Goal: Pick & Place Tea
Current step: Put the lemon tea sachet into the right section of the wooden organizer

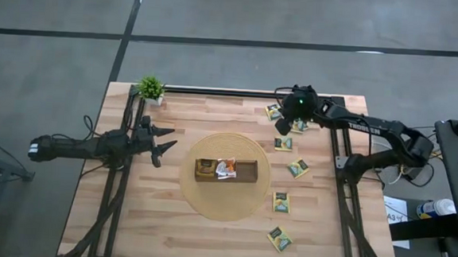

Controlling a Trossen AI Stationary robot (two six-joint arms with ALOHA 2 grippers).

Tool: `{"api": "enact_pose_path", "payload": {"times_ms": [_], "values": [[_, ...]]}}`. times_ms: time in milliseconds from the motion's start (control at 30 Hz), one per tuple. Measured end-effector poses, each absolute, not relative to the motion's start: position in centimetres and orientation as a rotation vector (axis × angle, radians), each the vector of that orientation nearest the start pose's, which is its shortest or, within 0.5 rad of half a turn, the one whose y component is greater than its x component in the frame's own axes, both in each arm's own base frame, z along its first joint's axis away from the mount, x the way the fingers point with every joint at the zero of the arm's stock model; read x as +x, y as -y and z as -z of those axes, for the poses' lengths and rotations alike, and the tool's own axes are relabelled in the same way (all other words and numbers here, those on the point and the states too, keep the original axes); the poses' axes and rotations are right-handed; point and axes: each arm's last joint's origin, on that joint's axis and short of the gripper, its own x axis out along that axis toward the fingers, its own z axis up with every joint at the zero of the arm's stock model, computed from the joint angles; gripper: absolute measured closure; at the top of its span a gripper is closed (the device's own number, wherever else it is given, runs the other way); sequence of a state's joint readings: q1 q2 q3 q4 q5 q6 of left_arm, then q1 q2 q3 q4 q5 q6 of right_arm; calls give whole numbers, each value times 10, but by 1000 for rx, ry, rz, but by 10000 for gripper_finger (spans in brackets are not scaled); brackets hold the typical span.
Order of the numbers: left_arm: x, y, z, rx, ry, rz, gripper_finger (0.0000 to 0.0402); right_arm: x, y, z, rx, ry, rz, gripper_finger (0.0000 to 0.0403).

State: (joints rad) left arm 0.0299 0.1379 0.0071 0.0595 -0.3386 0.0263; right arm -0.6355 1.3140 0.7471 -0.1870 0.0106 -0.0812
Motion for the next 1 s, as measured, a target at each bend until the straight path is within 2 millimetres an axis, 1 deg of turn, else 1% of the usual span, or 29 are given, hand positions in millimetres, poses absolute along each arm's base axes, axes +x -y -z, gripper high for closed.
{"api": "enact_pose_path", "payload": {"times_ms": [167, 300, 400, 700, 800, 900, 1000], "values": [[104, -13, -161, 37, -76, -367, 199, 215, 158, -202, 159, -790, 535, 354], [104, -13, -161, 37, -76, -368, 199, 216, 160, -197, 148, -815, 526, 315], [104, -13, -161, 37, -76, -368, 199, 217, 160, -193, 147, -832, 528, 280], [104, -13, -161, 37, -76, -368, 199, 219, 166, -178, 172, -899, 635, 156], [104, -13, -160, 37, -76, -368, 199, 221, 169, -176, 204, -897, 659, 122], [104, -13, -160, 37, -76, -368, 199, 226, 176, -178, 259, -869, 713, 103], [104, -13, -160, 37, -76, -367, 199, 232, 184, -177, 346, -841, 764, 99]]}}
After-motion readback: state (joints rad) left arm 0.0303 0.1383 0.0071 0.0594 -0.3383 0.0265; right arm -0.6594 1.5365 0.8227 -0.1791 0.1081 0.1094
